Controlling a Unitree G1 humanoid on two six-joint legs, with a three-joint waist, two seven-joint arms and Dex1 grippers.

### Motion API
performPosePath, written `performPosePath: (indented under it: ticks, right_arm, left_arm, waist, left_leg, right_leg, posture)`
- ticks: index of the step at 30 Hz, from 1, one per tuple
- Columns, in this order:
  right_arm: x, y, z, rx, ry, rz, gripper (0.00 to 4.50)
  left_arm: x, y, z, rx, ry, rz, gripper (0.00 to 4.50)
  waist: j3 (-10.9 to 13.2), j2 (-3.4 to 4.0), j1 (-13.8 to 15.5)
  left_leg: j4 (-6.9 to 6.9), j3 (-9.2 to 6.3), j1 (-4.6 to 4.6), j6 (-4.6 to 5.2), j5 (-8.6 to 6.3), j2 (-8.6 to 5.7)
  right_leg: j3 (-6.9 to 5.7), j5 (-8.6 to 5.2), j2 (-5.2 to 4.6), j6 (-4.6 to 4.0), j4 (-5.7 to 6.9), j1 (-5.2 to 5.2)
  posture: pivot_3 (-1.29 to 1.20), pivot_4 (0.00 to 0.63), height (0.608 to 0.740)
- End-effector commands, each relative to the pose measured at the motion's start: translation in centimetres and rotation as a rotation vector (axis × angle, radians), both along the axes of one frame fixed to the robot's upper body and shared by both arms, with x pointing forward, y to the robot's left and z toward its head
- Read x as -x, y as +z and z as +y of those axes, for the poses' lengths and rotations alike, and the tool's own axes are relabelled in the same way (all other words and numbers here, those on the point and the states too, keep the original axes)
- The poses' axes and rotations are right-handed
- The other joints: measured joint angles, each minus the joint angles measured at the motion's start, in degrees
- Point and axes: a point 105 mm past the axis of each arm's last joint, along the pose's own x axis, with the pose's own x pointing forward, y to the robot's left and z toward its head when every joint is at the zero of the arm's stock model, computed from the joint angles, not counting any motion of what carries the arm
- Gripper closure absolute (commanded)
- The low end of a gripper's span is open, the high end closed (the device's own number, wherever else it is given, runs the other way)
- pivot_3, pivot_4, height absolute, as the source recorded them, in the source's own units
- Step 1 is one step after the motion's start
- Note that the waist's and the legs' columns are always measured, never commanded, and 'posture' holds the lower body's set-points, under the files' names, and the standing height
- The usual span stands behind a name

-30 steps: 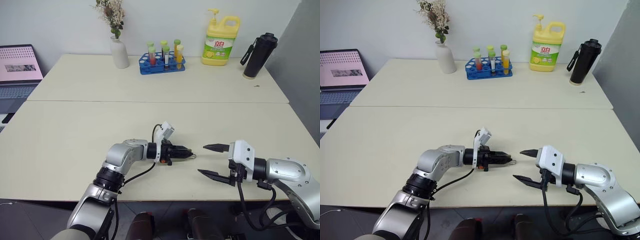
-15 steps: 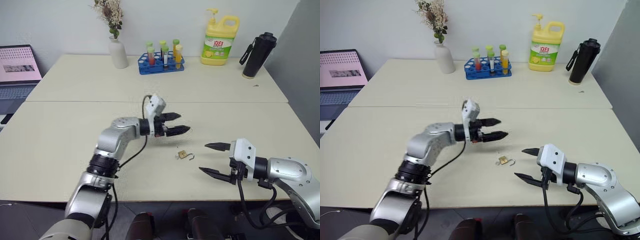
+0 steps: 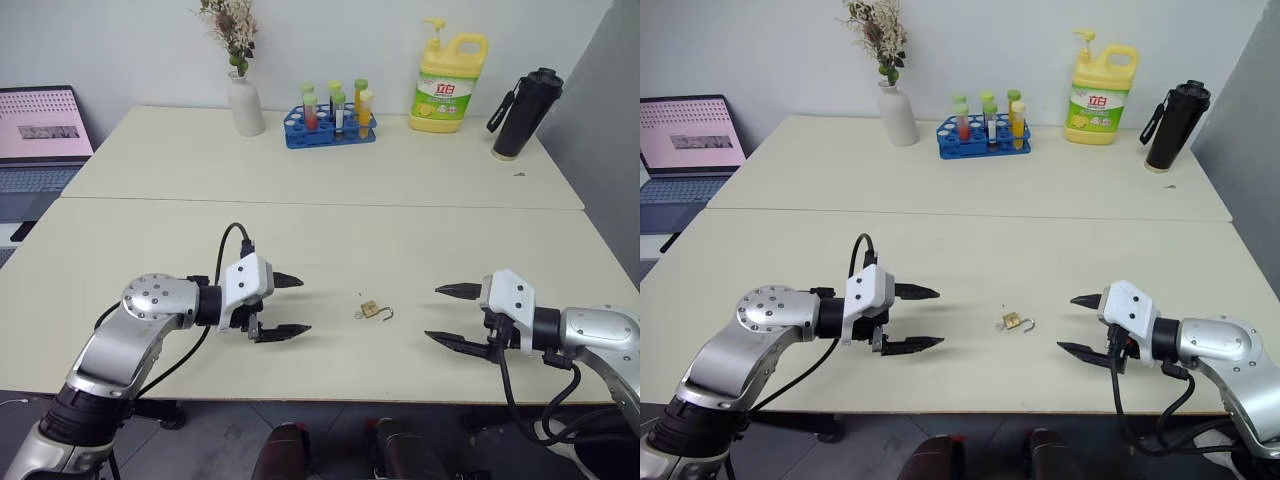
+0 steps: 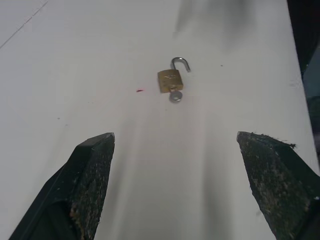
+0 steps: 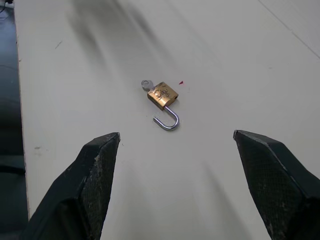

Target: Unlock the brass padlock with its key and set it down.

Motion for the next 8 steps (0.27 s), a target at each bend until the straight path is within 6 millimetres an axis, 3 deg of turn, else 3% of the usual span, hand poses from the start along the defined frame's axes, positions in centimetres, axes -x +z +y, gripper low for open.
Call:
performPosePath:
  ticks: [1,8]
  right_arm:
    - [0.0,0.3,-0.3,0.022,0.029,-0.019,0.69]
    - [-0.1,-0.1,-0.2,0.035,0.064,-0.01,0.69]
  left_arm:
    - [0.6,0.8,-0.3,-0.037,-0.036,-0.085,0.4]
    - [1.4,0.6,-1.4,-0.022,-0.106,-0.074,0.4]
  waist:
    - [0.0,0.0,-0.08]
    - [0.0,0.0,-0.3]
  left_leg:
    - [0.0,0.0,0.0,0.0,0.0,0.02]
    - [-0.01,0.0,0.01,0.0,0.0,0.03]
  right_leg:
    - [0.01,0.0,0.01,0.0,0.0,0.0]
    - [0.0,0.0,0.09,0.0,0.01,0.0]
  posture:
    - [0.0,0.15,0.74]
    - [0.0,0.15,0.74]
